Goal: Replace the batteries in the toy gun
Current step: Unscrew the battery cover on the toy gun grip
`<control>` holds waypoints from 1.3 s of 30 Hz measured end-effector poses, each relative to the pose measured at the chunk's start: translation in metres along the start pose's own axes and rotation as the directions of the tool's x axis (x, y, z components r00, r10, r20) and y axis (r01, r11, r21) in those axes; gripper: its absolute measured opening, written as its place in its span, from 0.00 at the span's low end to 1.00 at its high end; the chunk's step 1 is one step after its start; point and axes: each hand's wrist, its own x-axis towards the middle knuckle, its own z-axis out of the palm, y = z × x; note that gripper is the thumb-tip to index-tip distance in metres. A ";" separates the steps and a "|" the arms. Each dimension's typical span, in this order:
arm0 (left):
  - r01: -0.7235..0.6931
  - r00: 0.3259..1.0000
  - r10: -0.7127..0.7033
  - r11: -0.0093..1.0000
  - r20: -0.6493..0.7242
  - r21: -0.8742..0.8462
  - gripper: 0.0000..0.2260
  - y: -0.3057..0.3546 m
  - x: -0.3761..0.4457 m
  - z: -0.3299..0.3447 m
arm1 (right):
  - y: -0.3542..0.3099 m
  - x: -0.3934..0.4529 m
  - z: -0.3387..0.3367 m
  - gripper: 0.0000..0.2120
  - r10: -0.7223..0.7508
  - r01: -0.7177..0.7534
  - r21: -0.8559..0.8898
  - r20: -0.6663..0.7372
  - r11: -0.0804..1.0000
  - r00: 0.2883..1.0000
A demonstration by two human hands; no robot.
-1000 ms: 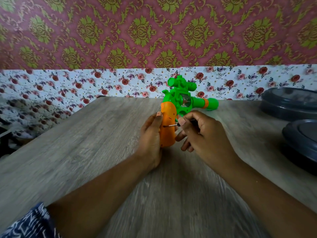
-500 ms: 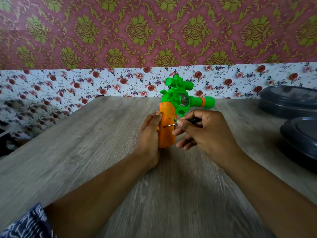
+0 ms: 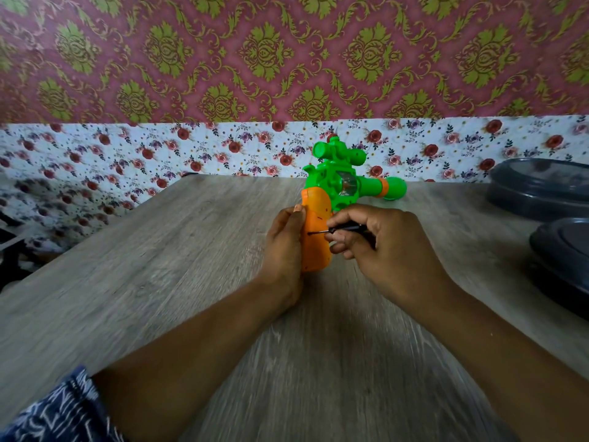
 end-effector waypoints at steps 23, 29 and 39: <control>-0.128 0.991 0.125 0.987 0.036 0.093 0.08 -0.005 0.000 0.002 | 0.002 -0.002 0.002 0.05 0.018 -0.019 -0.055 -0.023 0.998 1.000; -0.117 0.991 0.112 0.990 0.070 0.078 0.09 -0.002 -0.001 0.002 | 0.000 -0.003 -0.002 0.22 0.081 -0.068 -0.236 0.045 0.969 0.996; -0.126 0.991 0.121 0.982 0.049 0.140 0.08 -0.004 0.000 0.001 | 0.003 0.002 -0.006 0.05 0.026 -0.026 -0.059 -0.009 0.998 1.000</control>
